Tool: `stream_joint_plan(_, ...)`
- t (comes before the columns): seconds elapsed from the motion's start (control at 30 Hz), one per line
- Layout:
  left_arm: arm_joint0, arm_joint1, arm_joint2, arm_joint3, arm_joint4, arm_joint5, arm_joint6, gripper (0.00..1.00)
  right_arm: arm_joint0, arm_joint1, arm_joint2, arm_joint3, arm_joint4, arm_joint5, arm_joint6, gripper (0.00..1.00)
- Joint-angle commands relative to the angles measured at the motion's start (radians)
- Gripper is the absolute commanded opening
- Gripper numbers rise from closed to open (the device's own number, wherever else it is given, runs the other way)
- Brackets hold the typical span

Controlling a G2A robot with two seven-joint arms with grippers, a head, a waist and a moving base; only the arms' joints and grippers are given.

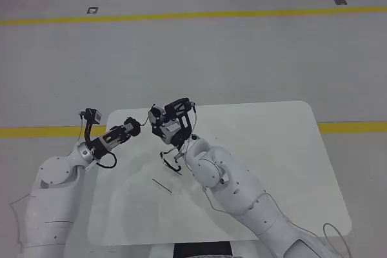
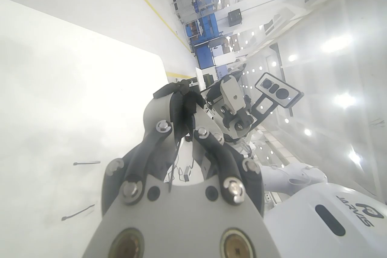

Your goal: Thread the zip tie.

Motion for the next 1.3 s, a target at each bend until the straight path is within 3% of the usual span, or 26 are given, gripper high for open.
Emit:
stream_joint_plan(0.0,0.000,0.000,0.000,0.000,0.000,0.000,0.000,0.00,0.000,-0.001,-0.001,0.001,-0.001,0.002,0.000,0.00)
stream_joint_plan(1.27,0.000,0.000,0.000,0.000,0.000,0.000,0.000,0.00,-0.003,-0.019,0.003,0.022,-0.007,0.011,-0.008,0.00)
